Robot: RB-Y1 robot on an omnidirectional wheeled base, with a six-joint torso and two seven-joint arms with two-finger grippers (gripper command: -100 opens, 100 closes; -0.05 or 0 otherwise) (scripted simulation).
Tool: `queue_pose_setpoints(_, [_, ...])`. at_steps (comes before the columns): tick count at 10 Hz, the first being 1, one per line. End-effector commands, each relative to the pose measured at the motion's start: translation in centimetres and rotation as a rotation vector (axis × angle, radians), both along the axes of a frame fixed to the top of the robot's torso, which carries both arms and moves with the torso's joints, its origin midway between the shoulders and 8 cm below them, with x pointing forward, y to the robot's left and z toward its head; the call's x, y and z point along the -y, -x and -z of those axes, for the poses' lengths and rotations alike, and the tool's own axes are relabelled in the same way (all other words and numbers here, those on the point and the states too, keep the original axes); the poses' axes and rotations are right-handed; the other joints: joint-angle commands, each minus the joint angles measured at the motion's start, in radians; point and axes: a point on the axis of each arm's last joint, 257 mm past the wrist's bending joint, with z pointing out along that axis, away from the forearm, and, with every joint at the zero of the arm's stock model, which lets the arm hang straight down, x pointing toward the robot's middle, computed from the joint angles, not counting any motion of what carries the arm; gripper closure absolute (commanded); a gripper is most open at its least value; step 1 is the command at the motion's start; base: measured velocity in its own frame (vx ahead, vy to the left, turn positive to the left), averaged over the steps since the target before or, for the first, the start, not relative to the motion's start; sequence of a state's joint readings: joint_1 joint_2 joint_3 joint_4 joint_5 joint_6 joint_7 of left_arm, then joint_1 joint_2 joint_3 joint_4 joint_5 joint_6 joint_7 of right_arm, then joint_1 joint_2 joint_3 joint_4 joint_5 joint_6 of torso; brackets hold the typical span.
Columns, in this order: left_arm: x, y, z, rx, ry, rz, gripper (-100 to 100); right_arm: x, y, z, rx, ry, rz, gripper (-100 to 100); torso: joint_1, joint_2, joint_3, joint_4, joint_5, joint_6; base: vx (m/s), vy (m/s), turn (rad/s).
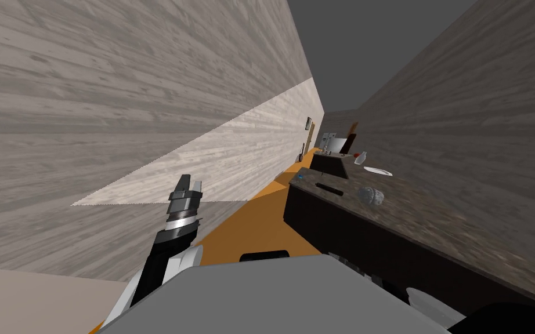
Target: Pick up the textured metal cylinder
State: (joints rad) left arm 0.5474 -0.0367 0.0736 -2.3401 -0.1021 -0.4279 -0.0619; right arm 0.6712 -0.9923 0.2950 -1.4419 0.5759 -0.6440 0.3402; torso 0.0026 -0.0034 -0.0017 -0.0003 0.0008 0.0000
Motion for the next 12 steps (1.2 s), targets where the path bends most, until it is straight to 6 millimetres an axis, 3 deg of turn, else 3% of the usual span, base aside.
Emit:
queue_pose_setpoints(1, [0.0, 0.0, 0.0, 0.0, 0.0, 0.0, 0, 2.5, 1.2, 0.1, -0.032, 0.06, -0.015, -100, 0.0, 0.0, 0.0, 0.0, 0.0, 0.0, 0.073, 0.053, 0.065])
queue_pose_setpoints(2, [0.0, 0.0, 0.0, 0.0, 0.0, 0.0, 0, 3.2, 1.2, -0.2, -0.037, 0.077, -0.028, -100, -0.001, 0.0, 0.0, 0.0, 0.0, 0.0, 0.032, 0.015, -0.007])
queue_pose_setpoints(3, [0.0, 0.0, 0.0, 0.0, 0.0, 0.0, 0, 6.5, 3.2, 0.7, -0.086, 0.154, -0.036, -100, -0.002, 0.001, 0.001, 0.0, 0.0, 0.0, 0.061, 0.03, 0.159])
queue_pose_setpoints(6, [0.0, 0.0, 0.0, 0.0, 0.0, 0.0, 0, 11.7, 4.7, 0.1, -0.141, 0.275, -0.078, -100, -0.002, -0.002, -0.001, 0.0, 0.0, 0.0, 0.089, 0.035, 0.079])
queue_pose_setpoints(8, [0.0, 0.0, 0.0, 0.0, 0.0, 0.0, 0, 16.5, 5.9, -0.9, -0.189, 0.384, -0.112, -100, -0.001, -0.003, -0.002, -0.001, 0.0, 0.0, 0.104, 0.033, 0.099])
queue_pose_setpoints(9, [0.0, 0.0, 0.0, 0.0, 0.0, 0.0, 0, 16.7, 5.9, -1.0, -0.19, 0.388, -0.114, -100, -0.002, -0.003, -0.002, -0.001, 0.0, 0.0, 0.048, 0.005, -0.01])
queue_pose_setpoints(10, [0.0, 0.0, 0.0, 0.0, 0.0, 0.0, 0, 20.2, 7.0, -1.7, -0.228, 0.466, -0.127, -100, -0.003, 0.0, 0.0, 0.0, -0.001, 0.0, 0.098, 0.026, 0.097])
queue_pose_setpoints(11, [0.0, 0.0, 0.0, 0.0, 0.0, 0.0, 0, 20.8, 6.8, -2.2, -0.231, 0.482, -0.138, -100, -0.002, -0.002, -0.001, 0.0, 0.0, 0.0, 0.1, 0.017, 0.072])
queue_pose_setpoints(12, [0.0, 0.0, 0.0, 0.0, 0.0, 0.0, 0, 24.0, 7.6, -3.2, -0.263, 0.555, -0.151, -100, -0.002, -0.002, -0.001, -0.001, 0.0, 0.0, 0.137, 0.031, 0.123])
